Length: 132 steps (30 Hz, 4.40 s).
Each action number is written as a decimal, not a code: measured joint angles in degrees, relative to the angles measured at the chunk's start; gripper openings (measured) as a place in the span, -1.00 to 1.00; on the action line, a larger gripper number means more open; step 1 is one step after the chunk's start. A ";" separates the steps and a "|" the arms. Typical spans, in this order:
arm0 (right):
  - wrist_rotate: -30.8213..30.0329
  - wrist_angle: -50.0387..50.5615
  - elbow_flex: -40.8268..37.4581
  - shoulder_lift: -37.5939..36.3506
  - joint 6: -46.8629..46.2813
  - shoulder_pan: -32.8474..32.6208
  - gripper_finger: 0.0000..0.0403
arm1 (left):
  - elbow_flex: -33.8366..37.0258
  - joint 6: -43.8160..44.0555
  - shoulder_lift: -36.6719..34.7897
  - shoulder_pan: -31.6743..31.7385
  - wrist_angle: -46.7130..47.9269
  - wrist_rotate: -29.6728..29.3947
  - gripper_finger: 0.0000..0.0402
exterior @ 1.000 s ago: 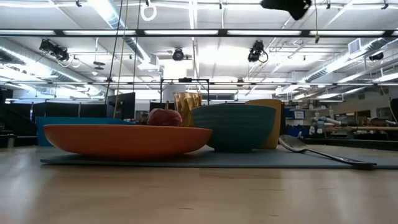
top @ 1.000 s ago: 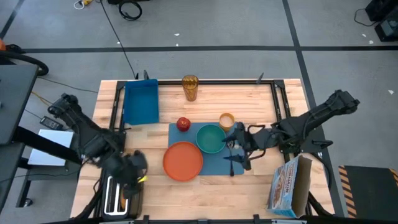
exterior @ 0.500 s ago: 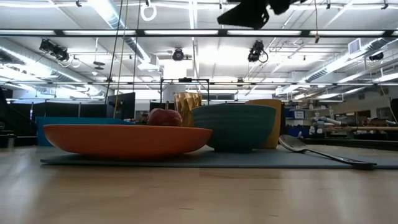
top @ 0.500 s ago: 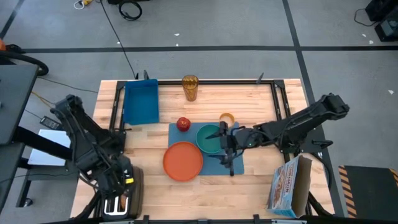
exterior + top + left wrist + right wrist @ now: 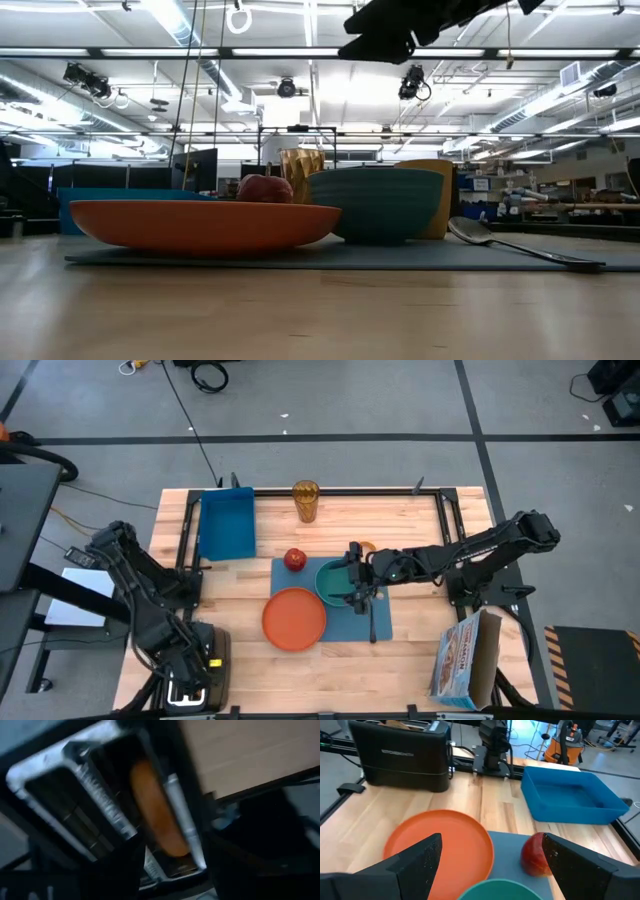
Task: Arrange a breakfast setting
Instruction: Put the brown bagel on the orange plate
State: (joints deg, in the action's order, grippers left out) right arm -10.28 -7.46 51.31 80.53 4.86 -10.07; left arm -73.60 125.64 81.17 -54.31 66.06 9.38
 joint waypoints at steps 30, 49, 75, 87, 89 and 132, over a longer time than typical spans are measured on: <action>2.51 2.31 0.00 -0.07 -0.83 0.31 0.75 | 0.96 -3.10 1.59 0.25 2.86 -1.01 -0.68; 2.56 4.95 0.00 -0.07 -5.24 0.26 0.75 | 0.76 -14.79 -15.70 0.25 3.00 5.96 -0.82; 2.58 2.43 0.00 -0.07 -9.86 -1.55 0.75 | 0.92 -44.17 -13.52 17.99 6.88 -45.96 -0.87; 7.82 5.05 -0.02 -0.09 -15.17 -4.39 0.75 | 0.90 -79.23 -2.06 38.05 -13.39 -19.65 -0.89; 7.78 6.03 -0.02 -0.09 -14.97 -5.85 0.75 | 0.92 -82.42 -0.08 39.96 -13.49 -15.44 -0.89; 5.84 3.96 -0.04 -0.08 -16.76 -11.23 0.75 | 40.48 -87.34 -2.76 50.76 -67.45 7.82 -0.88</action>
State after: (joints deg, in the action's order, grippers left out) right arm -4.45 -3.50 51.27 80.45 -11.89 -21.30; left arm -33.12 38.30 78.41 -3.55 -1.39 17.20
